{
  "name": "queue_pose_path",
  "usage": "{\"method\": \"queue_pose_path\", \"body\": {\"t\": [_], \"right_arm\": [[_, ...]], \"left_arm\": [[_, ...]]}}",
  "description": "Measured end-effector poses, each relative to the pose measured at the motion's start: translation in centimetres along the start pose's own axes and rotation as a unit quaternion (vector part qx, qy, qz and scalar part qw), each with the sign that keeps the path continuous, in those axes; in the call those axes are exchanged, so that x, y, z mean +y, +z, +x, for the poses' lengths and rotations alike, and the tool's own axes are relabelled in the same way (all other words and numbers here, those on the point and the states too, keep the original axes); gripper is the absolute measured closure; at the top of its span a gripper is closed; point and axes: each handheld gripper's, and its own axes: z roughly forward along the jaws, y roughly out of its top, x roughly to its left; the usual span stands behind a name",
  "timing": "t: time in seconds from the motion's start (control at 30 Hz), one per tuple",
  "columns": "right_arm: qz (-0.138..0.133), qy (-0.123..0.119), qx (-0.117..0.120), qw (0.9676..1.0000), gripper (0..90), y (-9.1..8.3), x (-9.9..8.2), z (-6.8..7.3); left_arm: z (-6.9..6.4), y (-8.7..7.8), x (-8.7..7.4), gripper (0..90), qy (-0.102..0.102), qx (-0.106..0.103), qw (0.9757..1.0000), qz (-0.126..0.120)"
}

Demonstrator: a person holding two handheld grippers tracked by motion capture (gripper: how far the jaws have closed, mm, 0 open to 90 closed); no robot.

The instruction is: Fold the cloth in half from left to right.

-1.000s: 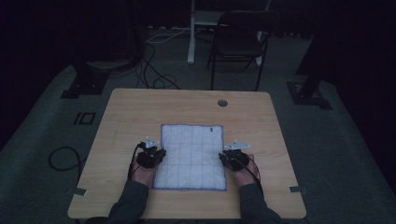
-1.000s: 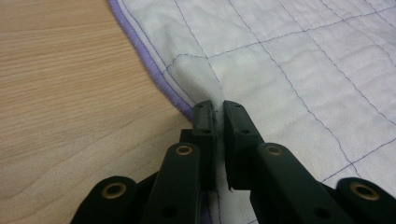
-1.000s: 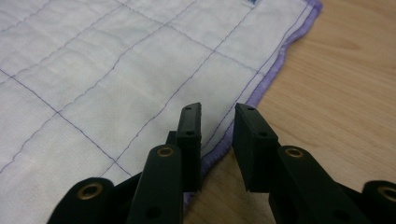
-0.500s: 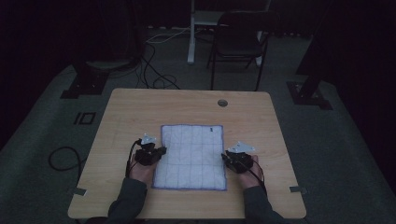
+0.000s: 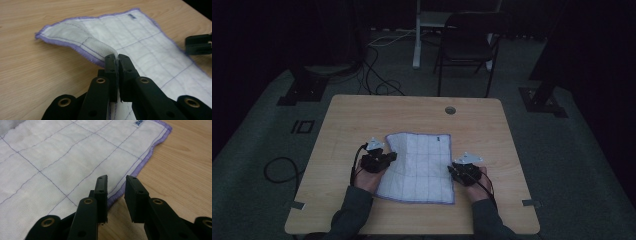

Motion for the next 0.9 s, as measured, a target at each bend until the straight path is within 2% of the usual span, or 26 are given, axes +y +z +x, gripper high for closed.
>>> {"method": "queue_pose_path", "body": {"t": [0.33, 0.57, 0.9], "right_arm": [[0.015, -0.007, 0.001, 0.9999, 73.0, 0.5, -0.2, 0.1], [0.016, -0.005, 0.003, 0.9999, 72.8, 0.6, -0.2, 0.1], [0.015, -0.004, 0.004, 0.9999, 72.7, 0.6, -0.2, 0.0]], "left_arm": [[-1.1, -0.1, 1.2, 87.2, 0.007, -0.030, 0.9995, -0.010], [-1.7, 0.2, 2.2, 87.2, 0.011, -0.043, 0.9989, -0.014], [-2.5, 1.0, 2.8, 87.1, 0.011, -0.054, 0.9984, -0.014]]}}
